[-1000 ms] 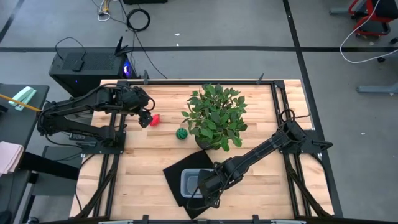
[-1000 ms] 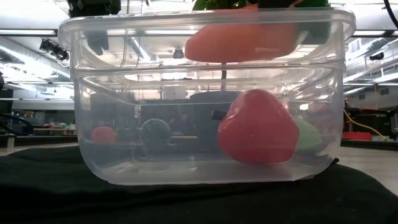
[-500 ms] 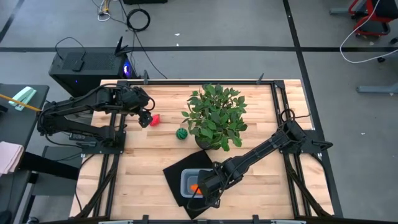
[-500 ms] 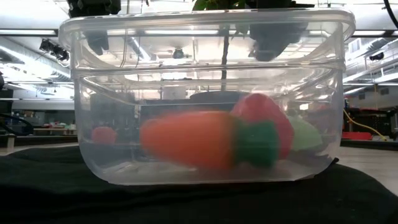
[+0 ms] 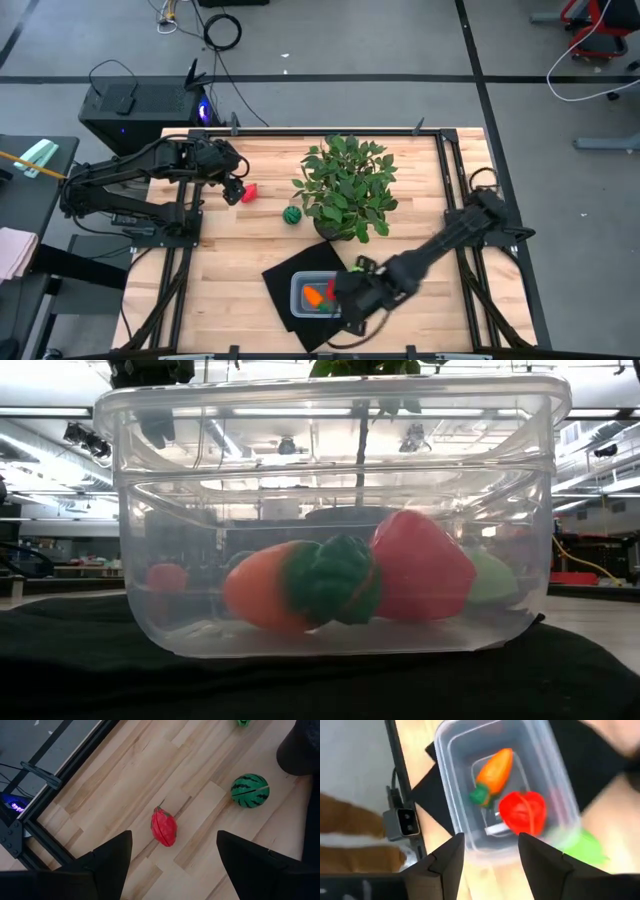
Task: Pick and placing Produce into tupperware
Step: Put the red dragon fruit into the transparent bin
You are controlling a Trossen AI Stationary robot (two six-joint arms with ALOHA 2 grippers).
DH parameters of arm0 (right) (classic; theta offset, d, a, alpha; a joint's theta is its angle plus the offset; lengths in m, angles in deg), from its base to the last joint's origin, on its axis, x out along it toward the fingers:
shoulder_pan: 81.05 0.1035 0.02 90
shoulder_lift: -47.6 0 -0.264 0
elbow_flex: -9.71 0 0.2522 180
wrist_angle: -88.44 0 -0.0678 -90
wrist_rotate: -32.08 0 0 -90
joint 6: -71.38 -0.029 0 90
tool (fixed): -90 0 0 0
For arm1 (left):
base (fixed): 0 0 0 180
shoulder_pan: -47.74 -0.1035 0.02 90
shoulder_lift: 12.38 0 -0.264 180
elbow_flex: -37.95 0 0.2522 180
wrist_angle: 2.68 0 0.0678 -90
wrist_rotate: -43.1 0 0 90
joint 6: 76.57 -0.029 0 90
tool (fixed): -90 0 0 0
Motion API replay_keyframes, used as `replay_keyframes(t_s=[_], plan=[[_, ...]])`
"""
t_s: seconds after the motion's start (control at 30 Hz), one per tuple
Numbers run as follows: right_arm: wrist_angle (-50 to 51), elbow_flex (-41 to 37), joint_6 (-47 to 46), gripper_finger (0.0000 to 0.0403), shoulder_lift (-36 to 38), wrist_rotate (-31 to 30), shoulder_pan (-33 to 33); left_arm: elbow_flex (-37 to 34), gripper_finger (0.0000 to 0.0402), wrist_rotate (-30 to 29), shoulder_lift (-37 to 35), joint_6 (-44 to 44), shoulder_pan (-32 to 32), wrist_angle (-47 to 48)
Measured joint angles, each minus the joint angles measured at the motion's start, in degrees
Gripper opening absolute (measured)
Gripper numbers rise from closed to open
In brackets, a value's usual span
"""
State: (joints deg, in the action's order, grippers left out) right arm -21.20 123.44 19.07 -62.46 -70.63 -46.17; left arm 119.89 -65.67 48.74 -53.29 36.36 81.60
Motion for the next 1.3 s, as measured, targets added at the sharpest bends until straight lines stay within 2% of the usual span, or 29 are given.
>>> replay_keyframes(t_s=[0.13,0.37,0.5,0.73,1.07,1.3], plan=[[7.73,0.00,-7.36,0.0194,2.80,-4.95,4.29,0.00,0.0298,-0.01,0.00,-0.01,-0.01,-0.04],[21.18,-0.15,-23.82,0.0197,3.02,-7.27,12.42,0.00,0.0298,-0.01,0.00,-0.03,-0.01,-0.07],[20.85,-4.30,-35.30,0.0197,2.78,-8.02,15.98,0.00,0.0298,-0.01,0.00,-0.02,-0.01,-0.23],[9.75,-16.07,-52.18,0.0197,3.23,-10.25,19.70,0.00,0.0298,-0.01,0.00,-0.01,-0.01,-0.26],[-3.75,-30.68,-55.79,0.0200,3.24,-12.87,17.52,0.00,0.0298,-0.01,0.00,-0.06,-0.01,-0.49],[-9.04,-35.09,-47.20,0.0201,5.67,-12.92,14.23,-0.85,0.0298,-0.02,-0.02,-3.06,-0.08,-6.70]])
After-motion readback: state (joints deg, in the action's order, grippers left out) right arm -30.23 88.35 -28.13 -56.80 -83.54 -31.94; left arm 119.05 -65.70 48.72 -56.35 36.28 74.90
